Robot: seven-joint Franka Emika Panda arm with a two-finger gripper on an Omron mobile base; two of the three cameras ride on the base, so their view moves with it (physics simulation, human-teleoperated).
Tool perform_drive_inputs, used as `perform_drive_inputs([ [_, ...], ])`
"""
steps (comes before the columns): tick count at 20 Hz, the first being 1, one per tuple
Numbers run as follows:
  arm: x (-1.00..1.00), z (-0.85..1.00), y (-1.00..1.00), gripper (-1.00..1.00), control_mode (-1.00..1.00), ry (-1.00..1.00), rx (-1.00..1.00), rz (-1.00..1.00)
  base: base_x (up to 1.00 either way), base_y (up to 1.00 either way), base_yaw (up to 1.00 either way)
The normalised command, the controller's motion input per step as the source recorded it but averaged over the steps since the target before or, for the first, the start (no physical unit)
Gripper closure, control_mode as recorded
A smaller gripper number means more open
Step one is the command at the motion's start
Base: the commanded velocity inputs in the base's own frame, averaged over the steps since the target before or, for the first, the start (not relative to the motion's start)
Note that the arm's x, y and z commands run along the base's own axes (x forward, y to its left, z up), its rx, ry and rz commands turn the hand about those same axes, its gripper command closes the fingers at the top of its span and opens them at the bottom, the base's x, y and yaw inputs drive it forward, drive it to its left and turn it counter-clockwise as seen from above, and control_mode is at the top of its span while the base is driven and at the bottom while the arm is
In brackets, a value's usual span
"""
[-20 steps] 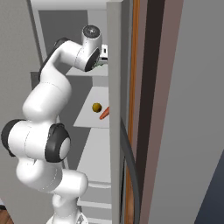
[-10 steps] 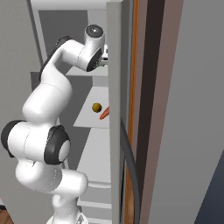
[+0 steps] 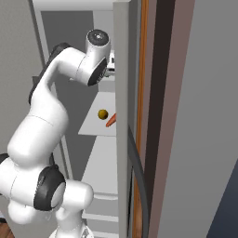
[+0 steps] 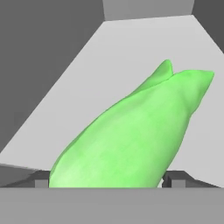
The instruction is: Take the corn, carrot, and lemon from the freezer and place them in the bowl on the counter.
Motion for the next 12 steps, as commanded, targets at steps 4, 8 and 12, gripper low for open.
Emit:
perform_drive_inputs([
  [4,-0.93,0.01,0.08,1.0,-1.0,0.0,0.0,0.0,0.0,0.0,0.0],
  [8,-0.96,0.02,0.04,1.0,-1.0,-0.01,0.0,0.0,0.0,0.0,0.0],
  [12,-1.0,0.04,0.06,1.0,-1.0,0.01,0.0,0.0,0.0,0.0,0.0],
])
